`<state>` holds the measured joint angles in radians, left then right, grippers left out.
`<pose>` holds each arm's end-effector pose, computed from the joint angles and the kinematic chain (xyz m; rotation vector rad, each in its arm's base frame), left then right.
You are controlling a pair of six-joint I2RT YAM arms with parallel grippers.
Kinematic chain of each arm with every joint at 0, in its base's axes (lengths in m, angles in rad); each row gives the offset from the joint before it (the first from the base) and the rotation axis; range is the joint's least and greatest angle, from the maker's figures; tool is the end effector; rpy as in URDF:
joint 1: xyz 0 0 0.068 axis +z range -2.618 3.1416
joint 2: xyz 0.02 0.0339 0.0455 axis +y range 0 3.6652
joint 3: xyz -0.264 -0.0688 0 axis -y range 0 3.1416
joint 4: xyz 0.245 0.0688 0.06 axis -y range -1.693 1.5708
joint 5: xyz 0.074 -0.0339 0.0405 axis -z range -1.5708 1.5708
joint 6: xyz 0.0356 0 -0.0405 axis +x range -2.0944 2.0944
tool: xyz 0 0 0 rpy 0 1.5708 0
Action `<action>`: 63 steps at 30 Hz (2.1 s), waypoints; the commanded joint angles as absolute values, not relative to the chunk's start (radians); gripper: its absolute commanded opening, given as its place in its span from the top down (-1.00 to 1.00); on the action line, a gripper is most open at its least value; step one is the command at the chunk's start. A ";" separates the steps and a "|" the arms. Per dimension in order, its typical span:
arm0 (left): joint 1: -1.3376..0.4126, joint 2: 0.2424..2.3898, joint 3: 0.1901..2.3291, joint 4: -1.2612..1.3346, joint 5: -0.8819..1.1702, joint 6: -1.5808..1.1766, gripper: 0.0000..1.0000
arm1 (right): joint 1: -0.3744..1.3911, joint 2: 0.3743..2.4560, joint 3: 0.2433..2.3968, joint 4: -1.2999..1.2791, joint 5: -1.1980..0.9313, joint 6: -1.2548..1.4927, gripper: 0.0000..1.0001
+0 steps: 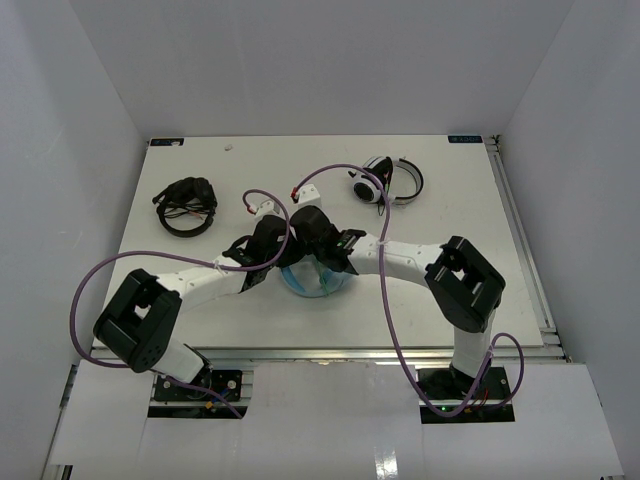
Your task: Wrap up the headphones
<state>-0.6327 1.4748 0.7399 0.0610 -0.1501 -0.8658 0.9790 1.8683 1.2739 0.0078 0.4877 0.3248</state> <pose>0.2467 -0.1743 0.1884 -0.3522 2.2882 -0.6308 0.2491 0.3408 0.2200 -0.4045 2.0531 0.2644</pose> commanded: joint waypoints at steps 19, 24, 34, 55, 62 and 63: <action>-0.634 1.285 0.724 -0.131 -0.368 -0.882 0.87 | 1.000 1.822 1.296 -0.051 0.631 0.206 0.85; -0.634 1.318 0.740 -0.150 -0.370 -0.882 0.81 | 1.000 1.808 1.296 -0.050 0.643 0.183 0.85; -0.634 1.345 0.744 -0.103 -0.339 -0.861 0.28 | 0.999 1.796 1.293 -0.034 0.636 0.143 0.85; -0.634 1.377 0.753 -0.094 -0.349 -0.856 0.26 | 0.999 1.768 1.212 0.055 0.690 0.030 0.85; -0.634 1.371 0.752 -0.094 -0.348 -0.856 0.26 | 0.999 1.753 1.188 0.085 0.684 0.005 0.85; -0.634 1.371 0.752 -0.094 -0.348 -0.857 0.26 | 0.999 1.751 1.183 0.088 0.684 0.005 0.85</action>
<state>-0.6323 1.3808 0.7361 -0.0834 -0.3412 -0.8616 1.0016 1.8046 1.1995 0.0344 0.6595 0.0295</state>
